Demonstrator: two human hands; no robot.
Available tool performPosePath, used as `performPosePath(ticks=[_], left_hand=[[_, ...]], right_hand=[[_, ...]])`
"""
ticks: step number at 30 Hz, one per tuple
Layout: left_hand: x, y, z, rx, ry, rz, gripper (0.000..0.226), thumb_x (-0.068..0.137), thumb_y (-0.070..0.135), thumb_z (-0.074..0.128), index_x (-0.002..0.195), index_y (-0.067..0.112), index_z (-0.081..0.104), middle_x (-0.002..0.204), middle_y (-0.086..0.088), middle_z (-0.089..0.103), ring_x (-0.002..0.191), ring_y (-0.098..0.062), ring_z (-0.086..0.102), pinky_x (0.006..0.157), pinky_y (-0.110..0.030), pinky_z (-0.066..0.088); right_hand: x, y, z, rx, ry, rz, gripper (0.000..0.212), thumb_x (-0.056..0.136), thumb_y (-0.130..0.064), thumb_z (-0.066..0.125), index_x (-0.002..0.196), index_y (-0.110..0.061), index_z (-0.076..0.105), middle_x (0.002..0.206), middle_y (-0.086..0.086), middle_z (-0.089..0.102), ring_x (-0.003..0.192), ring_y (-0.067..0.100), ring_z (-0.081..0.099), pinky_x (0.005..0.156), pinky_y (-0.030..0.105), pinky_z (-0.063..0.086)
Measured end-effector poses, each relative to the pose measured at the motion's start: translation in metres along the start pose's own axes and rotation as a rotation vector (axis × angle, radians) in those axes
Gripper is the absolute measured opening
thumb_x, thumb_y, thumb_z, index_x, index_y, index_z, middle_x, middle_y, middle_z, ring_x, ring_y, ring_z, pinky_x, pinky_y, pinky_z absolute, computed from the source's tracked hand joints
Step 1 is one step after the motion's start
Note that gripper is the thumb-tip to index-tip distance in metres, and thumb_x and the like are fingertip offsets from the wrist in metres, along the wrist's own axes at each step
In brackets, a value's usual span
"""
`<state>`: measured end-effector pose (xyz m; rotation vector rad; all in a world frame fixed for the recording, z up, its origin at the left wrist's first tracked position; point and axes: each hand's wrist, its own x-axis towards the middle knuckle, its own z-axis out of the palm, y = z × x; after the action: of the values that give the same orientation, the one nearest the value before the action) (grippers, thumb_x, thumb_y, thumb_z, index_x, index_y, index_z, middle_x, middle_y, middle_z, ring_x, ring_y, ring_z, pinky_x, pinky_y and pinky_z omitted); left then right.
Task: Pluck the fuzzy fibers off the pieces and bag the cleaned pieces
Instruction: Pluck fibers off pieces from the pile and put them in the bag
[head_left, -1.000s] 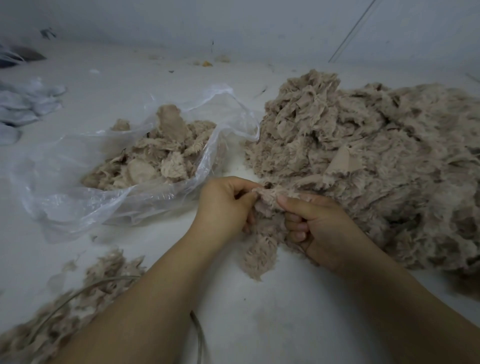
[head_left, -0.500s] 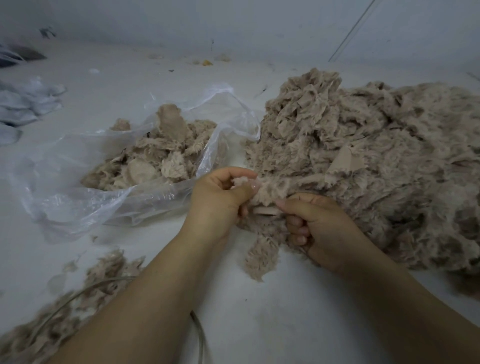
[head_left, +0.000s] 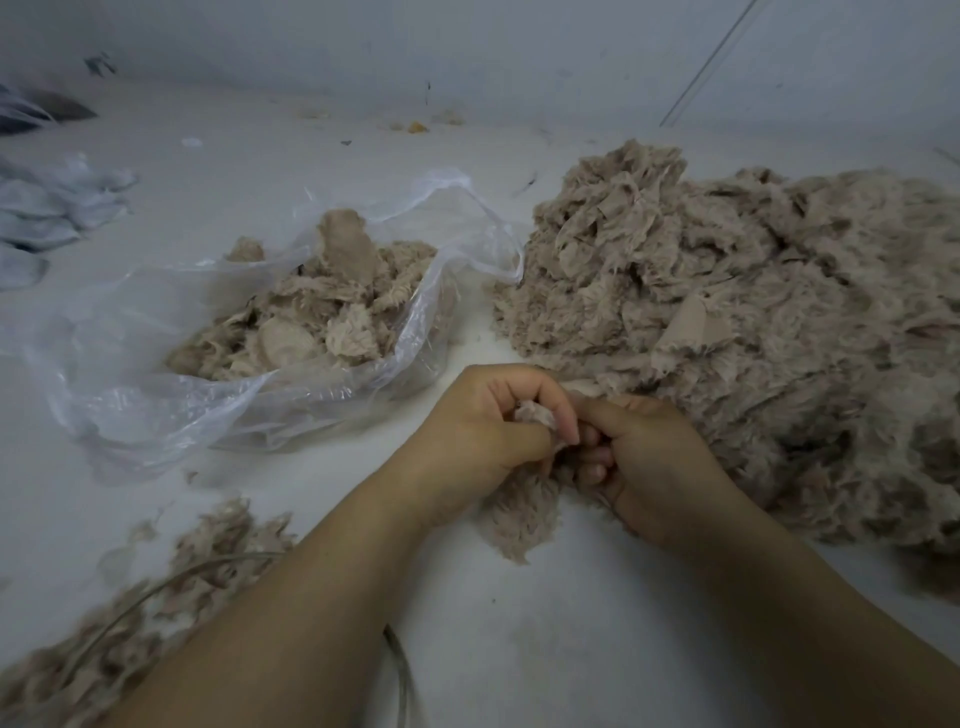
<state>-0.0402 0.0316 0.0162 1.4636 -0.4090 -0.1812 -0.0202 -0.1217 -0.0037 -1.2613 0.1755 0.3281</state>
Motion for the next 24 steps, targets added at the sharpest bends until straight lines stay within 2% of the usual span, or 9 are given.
performPosePath(ticks=[4, 7, 9, 11, 15, 17, 20, 22, 24], left_hand=[[-0.002, 0.007, -0.010, -0.051, 0.102, 0.038, 0.033, 0.054, -0.009, 0.044, 0.056, 0.015, 0.067, 0.051, 0.001, 0.052, 0.048, -0.012, 0.044, 0.048, -0.021, 0.034], [-0.003, 0.006, -0.016, -0.025, 0.286, 0.095, 0.033, 0.057, -0.006, 0.048, 0.063, 0.018, 0.069, 0.058, -0.005, 0.051, 0.052, -0.021, 0.040, 0.050, -0.025, 0.031], [0.000, 0.004, -0.011, 0.182, 0.379, 0.105, 0.030, 0.067, 0.000, 0.065, 0.082, 0.025, 0.072, 0.072, 0.000, 0.060, 0.060, -0.019, 0.051, 0.054, -0.029, 0.044], [0.002, 0.000, -0.005, 0.422, 0.408, 0.145, 0.033, 0.073, 0.001, 0.077, 0.098, 0.023, 0.070, 0.086, 0.002, 0.066, 0.076, -0.015, 0.061, 0.068, -0.030, 0.051], [0.001, -0.003, -0.003, 0.732, 0.415, 0.401, 0.033, 0.070, -0.012, 0.072, 0.093, 0.012, 0.070, 0.087, 0.008, 0.065, 0.078, -0.009, 0.057, 0.070, -0.024, 0.049], [0.000, -0.003, -0.004, 0.754, 0.339, 0.468, 0.036, 0.067, -0.019, 0.064, 0.088, 0.010, 0.072, 0.082, 0.010, 0.063, 0.078, -0.006, 0.055, 0.070, -0.021, 0.047], [-0.003, -0.001, -0.003, 0.727, 0.244, 0.450, 0.038, 0.064, -0.018, 0.049, 0.078, 0.007, 0.074, 0.069, 0.004, 0.066, 0.071, -0.008, 0.059, 0.066, -0.019, 0.049], [-0.003, 0.002, -0.002, 0.531, 0.315, 0.309, 0.038, 0.066, -0.012, 0.041, 0.074, 0.009, 0.072, 0.059, 0.000, 0.066, 0.059, -0.009, 0.060, 0.059, -0.019, 0.048], [-0.001, 0.004, -0.005, 0.345, 0.464, 0.194, 0.033, 0.070, -0.004, 0.042, 0.071, 0.016, 0.068, 0.054, 0.001, 0.060, 0.046, -0.010, 0.052, 0.049, -0.021, 0.042]], right_hand=[[0.002, 0.000, 0.000, 0.130, 0.074, 0.015, 0.035, 0.099, -0.015, 0.058, 0.065, -0.009, 0.051, 0.052, 0.002, 0.045, 0.039, 0.008, 0.034, 0.034, 0.019, 0.032], [0.003, 0.000, -0.002, 0.188, 0.081, 0.030, 0.030, 0.099, -0.016, 0.057, 0.071, -0.008, 0.055, 0.054, 0.003, 0.046, 0.038, 0.007, 0.035, 0.033, 0.019, 0.032], [0.003, 0.000, -0.001, 0.093, 0.050, 0.004, 0.034, 0.096, -0.031, 0.061, 0.078, -0.003, 0.065, 0.052, 0.002, 0.045, 0.037, 0.007, 0.033, 0.033, 0.019, 0.031], [0.002, 0.001, -0.001, -0.034, 0.011, -0.026, 0.053, 0.078, -0.058, 0.066, 0.068, -0.007, 0.073, 0.048, 0.000, 0.044, 0.035, 0.008, 0.033, 0.034, 0.019, 0.030], [-0.002, -0.002, -0.002, -0.175, -0.099, -0.053, 0.072, 0.056, -0.079, 0.065, 0.067, -0.009, 0.076, 0.049, 0.000, 0.043, 0.039, 0.008, 0.034, 0.037, 0.020, 0.031], [-0.002, -0.001, -0.002, -0.114, -0.121, -0.071, 0.057, 0.062, -0.069, 0.073, 0.063, -0.012, 0.071, 0.051, 0.000, 0.041, 0.040, 0.008, 0.033, 0.036, 0.021, 0.031], [-0.002, 0.000, -0.002, -0.039, -0.127, -0.077, 0.029, 0.078, -0.030, 0.074, 0.056, -0.015, 0.064, 0.050, -0.001, 0.039, 0.038, 0.006, 0.030, 0.035, 0.019, 0.031], [0.000, 0.002, -0.002, -0.058, -0.118, -0.083, 0.033, 0.090, -0.006, 0.062, 0.058, -0.011, 0.068, 0.049, -0.001, 0.039, 0.038, 0.006, 0.029, 0.035, 0.019, 0.031], [-0.001, 0.002, 0.000, -0.043, -0.098, -0.077, 0.037, 0.093, -0.001, 0.056, 0.059, -0.010, 0.068, 0.050, 0.001, 0.040, 0.038, 0.007, 0.029, 0.035, 0.020, 0.031]])
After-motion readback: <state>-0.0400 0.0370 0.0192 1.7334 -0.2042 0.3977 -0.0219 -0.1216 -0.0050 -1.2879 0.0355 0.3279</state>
